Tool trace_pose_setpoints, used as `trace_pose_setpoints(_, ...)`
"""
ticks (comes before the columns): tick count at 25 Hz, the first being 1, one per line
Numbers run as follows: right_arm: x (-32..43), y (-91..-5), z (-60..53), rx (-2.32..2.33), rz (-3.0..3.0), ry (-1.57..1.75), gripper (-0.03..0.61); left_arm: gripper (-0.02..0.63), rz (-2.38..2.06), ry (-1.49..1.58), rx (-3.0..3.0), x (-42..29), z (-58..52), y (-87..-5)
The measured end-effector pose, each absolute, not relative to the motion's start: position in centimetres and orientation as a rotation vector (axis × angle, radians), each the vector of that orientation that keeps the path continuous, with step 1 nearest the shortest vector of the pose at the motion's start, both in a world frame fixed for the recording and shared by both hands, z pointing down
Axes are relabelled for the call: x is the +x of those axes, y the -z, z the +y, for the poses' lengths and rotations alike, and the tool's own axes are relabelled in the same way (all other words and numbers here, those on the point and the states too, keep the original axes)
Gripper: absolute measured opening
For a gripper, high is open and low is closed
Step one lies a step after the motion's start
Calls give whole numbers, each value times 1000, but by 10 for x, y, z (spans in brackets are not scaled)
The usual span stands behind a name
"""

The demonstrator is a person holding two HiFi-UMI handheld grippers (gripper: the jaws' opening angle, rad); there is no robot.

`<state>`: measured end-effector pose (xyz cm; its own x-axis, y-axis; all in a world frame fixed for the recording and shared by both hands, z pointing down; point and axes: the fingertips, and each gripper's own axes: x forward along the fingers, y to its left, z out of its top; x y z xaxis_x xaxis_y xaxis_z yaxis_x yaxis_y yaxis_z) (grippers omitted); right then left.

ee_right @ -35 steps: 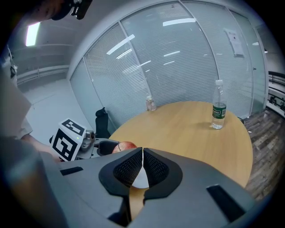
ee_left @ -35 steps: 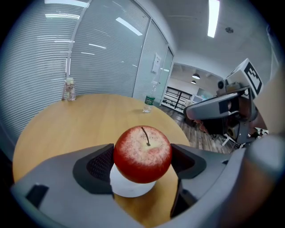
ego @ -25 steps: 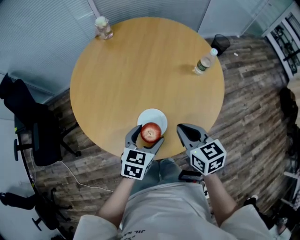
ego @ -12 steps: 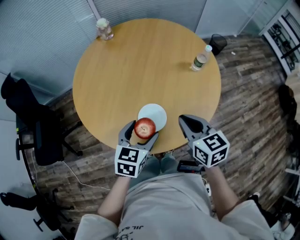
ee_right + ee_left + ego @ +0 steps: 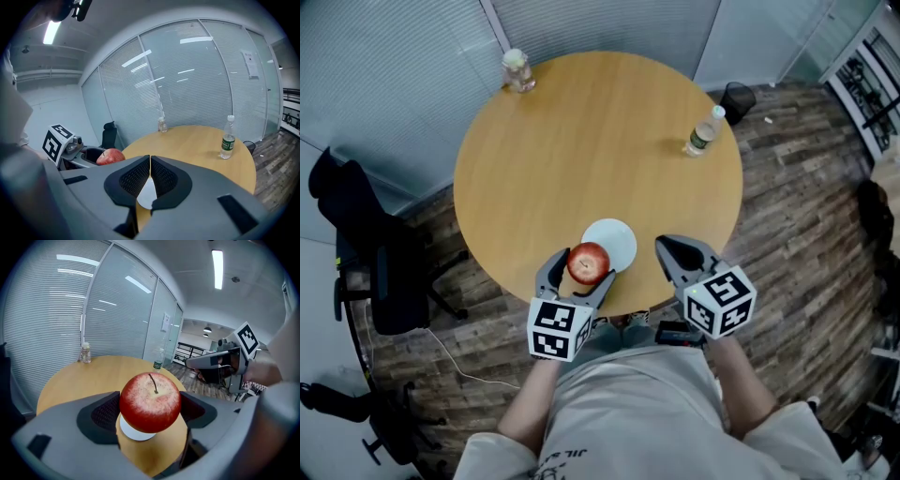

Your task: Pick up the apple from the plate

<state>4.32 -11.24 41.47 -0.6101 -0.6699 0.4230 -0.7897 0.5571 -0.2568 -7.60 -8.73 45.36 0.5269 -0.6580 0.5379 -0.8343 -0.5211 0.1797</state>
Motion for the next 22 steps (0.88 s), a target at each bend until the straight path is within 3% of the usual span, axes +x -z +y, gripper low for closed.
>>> trace_pose_setpoints(22, 42, -411, -114, 1173, -2518, -593, 31, 397, -1203, -546, 2370, -68, -93, -436)
